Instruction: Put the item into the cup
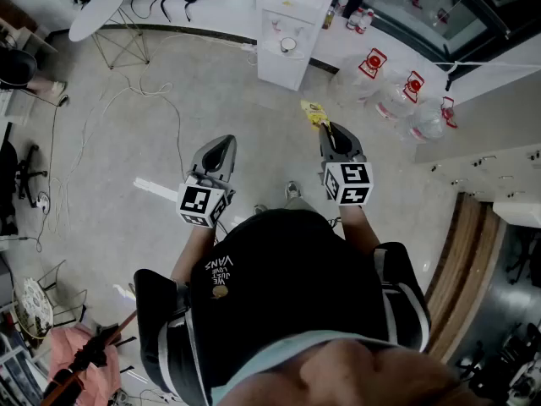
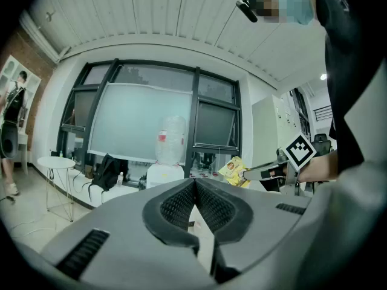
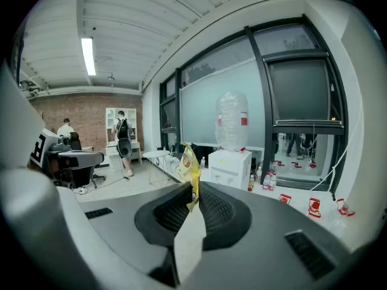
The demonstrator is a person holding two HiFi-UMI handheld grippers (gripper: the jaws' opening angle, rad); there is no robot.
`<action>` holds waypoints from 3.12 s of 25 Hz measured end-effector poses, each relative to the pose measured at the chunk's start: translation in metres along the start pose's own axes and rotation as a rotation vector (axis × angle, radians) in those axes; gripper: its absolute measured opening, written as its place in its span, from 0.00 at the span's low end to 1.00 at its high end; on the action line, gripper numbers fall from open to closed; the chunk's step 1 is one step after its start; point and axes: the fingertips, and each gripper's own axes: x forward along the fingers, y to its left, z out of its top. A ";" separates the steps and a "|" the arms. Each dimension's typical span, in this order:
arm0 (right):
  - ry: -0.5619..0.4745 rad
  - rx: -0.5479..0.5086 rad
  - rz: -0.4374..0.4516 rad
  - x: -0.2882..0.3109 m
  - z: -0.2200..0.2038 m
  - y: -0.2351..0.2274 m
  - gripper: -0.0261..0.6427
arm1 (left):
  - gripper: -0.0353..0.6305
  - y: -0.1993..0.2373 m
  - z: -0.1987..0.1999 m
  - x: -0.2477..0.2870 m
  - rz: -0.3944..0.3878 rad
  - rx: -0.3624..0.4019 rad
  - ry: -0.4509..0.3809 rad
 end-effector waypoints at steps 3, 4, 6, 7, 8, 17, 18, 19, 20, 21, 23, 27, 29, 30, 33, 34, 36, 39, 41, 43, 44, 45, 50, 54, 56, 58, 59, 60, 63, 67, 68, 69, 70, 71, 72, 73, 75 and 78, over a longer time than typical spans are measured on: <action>-0.005 0.007 0.001 0.004 -0.002 -0.002 0.13 | 0.08 0.003 -0.009 0.002 -0.006 -0.001 -0.001; -0.010 0.018 0.003 0.006 -0.002 -0.002 0.13 | 0.08 0.004 -0.011 0.002 -0.007 -0.002 0.000; -0.020 0.048 0.009 0.012 -0.001 -0.003 0.13 | 0.08 0.009 -0.017 0.003 -0.006 -0.009 0.011; -0.022 0.057 0.010 0.015 -0.001 -0.004 0.14 | 0.08 0.011 -0.019 0.004 -0.003 -0.015 0.018; -0.020 0.061 0.011 0.020 -0.001 -0.006 0.14 | 0.08 0.013 -0.021 0.007 0.000 -0.023 0.027; 0.023 0.063 0.062 0.087 0.007 -0.063 0.13 | 0.08 0.041 -0.025 0.086 0.050 -0.021 0.038; 0.031 0.061 0.070 0.096 0.009 -0.073 0.14 | 0.08 0.044 -0.024 0.099 0.058 -0.020 0.040; 0.037 0.060 0.076 0.104 0.010 -0.084 0.14 | 0.08 0.046 -0.023 0.112 0.064 -0.019 0.042; 0.043 0.060 0.080 0.112 0.012 -0.095 0.14 | 0.08 0.048 -0.023 0.125 0.071 -0.019 0.043; 0.049 0.059 0.084 0.120 0.014 -0.106 0.14 | 0.08 0.050 -0.022 0.138 0.080 -0.020 0.043; 0.060 0.052 0.096 0.137 0.018 -0.126 0.13 | 0.08 0.055 -0.018 0.162 0.099 -0.025 0.041; 0.077 0.035 0.138 0.171 0.030 -0.159 0.14 | 0.08 0.063 -0.012 0.208 0.136 -0.035 0.038; 0.086 0.027 0.165 0.186 0.033 -0.170 0.14 | 0.08 0.068 -0.012 0.225 0.161 -0.040 0.034; 0.092 0.023 0.179 0.194 0.033 -0.174 0.14 | 0.08 0.071 -0.013 0.231 0.175 -0.044 0.031; 0.115 0.018 0.212 0.218 0.033 -0.181 0.14 | 0.08 0.081 -0.014 0.244 0.210 -0.059 0.030; 0.119 0.020 0.219 0.224 0.034 -0.182 0.14 | 0.08 0.084 -0.015 0.247 0.217 -0.062 0.037; 0.124 0.025 0.228 0.237 0.036 -0.183 0.14 | 0.08 0.091 -0.018 0.251 0.226 -0.070 0.054; 0.141 0.029 0.228 0.260 0.041 -0.179 0.14 | 0.08 0.113 -0.021 0.259 0.234 -0.088 0.070; 0.149 0.035 0.217 0.275 0.045 -0.176 0.14 | 0.08 0.128 -0.021 0.266 0.215 -0.089 0.081; 0.153 0.044 0.195 0.290 0.050 -0.172 0.14 | 0.08 0.145 -0.020 0.276 0.185 -0.089 0.095; 0.156 0.049 0.182 0.298 0.052 -0.170 0.13 | 0.08 0.154 -0.020 0.281 0.168 -0.089 0.101; 0.157 0.055 0.170 0.306 0.055 -0.167 0.14 | 0.08 0.164 -0.019 0.286 0.151 -0.086 0.107; 0.145 0.091 0.104 0.344 0.070 -0.145 0.13 | 0.08 0.220 -0.008 0.309 0.065 -0.061 0.120; 0.137 0.117 0.047 0.379 0.080 -0.124 0.14 | 0.08 0.268 -0.005 0.328 -0.001 -0.046 0.127; 0.137 0.132 0.017 0.395 0.081 -0.114 0.14 | 0.08 0.291 -0.007 0.335 -0.029 -0.046 0.134; 0.139 0.145 -0.020 0.408 0.083 -0.108 0.14 | 0.08 0.310 -0.010 0.343 -0.061 -0.045 0.145; 0.139 0.148 -0.041 0.414 0.084 -0.106 0.14 | 0.08 0.318 -0.011 0.347 -0.079 -0.045 0.151; 0.139 0.149 -0.061 0.419 0.085 -0.104 0.14 | 0.08 0.326 -0.013 0.350 -0.097 -0.044 0.157; 0.139 0.145 -0.117 0.433 0.086 -0.102 0.13 | 0.08 0.344 -0.020 0.359 -0.149 -0.033 0.176; 0.154 0.141 -0.174 0.446 0.081 -0.114 0.14 | 0.08 0.356 -0.033 0.383 -0.196 -0.013 0.196; 0.160 0.136 -0.184 0.449 0.079 -0.119 0.14 | 0.08 0.356 -0.037 0.390 -0.204 -0.009 0.201; 0.167 0.132 -0.192 0.452 0.077 -0.124 0.14 | 0.08 0.355 -0.041 0.397 -0.211 -0.007 0.207; 0.174 0.128 -0.197 0.455 0.074 -0.129 0.14 | 0.08 0.353 -0.045 0.404 -0.218 -0.005 0.214; 0.181 0.126 -0.200 0.459 0.071 -0.135 0.14 | 0.08 0.352 -0.050 0.411 -0.223 -0.002 0.222; 0.190 0.123 -0.201 0.463 0.067 -0.141 0.14 | 0.08 0.350 -0.055 0.419 -0.227 0.001 0.228; 0.201 0.121 -0.201 0.467 0.062 -0.147 0.14 | 0.08 0.347 -0.060 0.427 -0.230 0.005 0.233; 0.225 0.121 -0.198 0.475 0.052 -0.162 0.14 | 0.08 0.341 -0.071 0.445 -0.230 0.010 0.240; 0.262 0.115 -0.190 0.491 0.034 -0.184 0.14 | 0.08 0.335 -0.092 0.473 -0.235 0.010 0.256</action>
